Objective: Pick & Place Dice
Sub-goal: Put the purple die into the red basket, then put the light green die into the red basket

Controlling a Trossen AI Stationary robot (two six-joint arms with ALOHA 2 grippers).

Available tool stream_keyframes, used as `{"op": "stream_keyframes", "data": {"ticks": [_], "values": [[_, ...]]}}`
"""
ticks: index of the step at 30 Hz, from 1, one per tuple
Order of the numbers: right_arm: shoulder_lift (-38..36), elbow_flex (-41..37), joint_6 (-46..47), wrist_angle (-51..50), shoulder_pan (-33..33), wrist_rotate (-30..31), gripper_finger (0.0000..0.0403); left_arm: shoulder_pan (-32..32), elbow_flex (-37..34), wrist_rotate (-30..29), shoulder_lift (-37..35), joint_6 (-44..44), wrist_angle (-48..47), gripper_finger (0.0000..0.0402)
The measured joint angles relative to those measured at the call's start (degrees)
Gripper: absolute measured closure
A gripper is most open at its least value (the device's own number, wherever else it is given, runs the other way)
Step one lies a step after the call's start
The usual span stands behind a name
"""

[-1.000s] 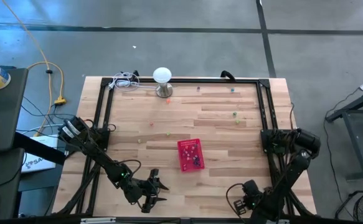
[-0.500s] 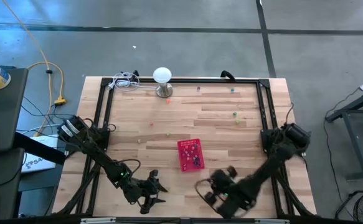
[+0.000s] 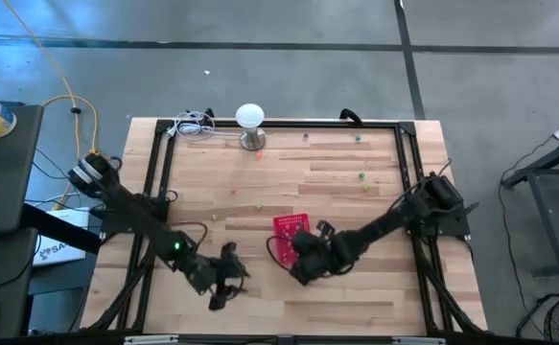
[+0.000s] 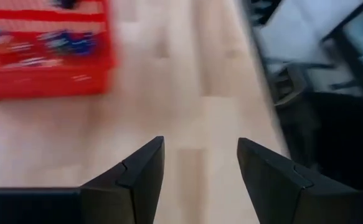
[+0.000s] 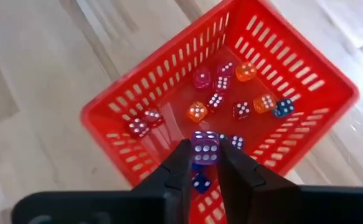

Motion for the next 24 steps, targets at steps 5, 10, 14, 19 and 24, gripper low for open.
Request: {"op": "stream_keyframes", "data": {"ticks": [5,10,14,19,24], "values": [[0.0,0.0,-8.8,2.3,-4.0,-3.2,0.0319,3.7,0.0,-0.1,-7.7,0.2,-15.2,0.0205],[-0.1,0.0,-13.4,4.3,-8.4,-9.7,0.0283,6.6,0.0,-0.1,-13.5,0.1,-24.8,0.0205],[-0.1,0.0,-14.6,4.5,-11.0,-9.7,0.0243,7.6,0.0,-0.1,-14.2,0.0,-26.3,0.0205],[-1.0,0.0,-18.0,3.9,-12.3,-10.7,0.0203,7.5,0.0,0.1,-13.3,0.0,-26.5,0.0205],[-4.0,0.0,-11.3,-2.3,-8.0,-4.3,0.0192,6.9,0.0,1.0,-13.1,-2.1,-27.2,0.0205]]}}
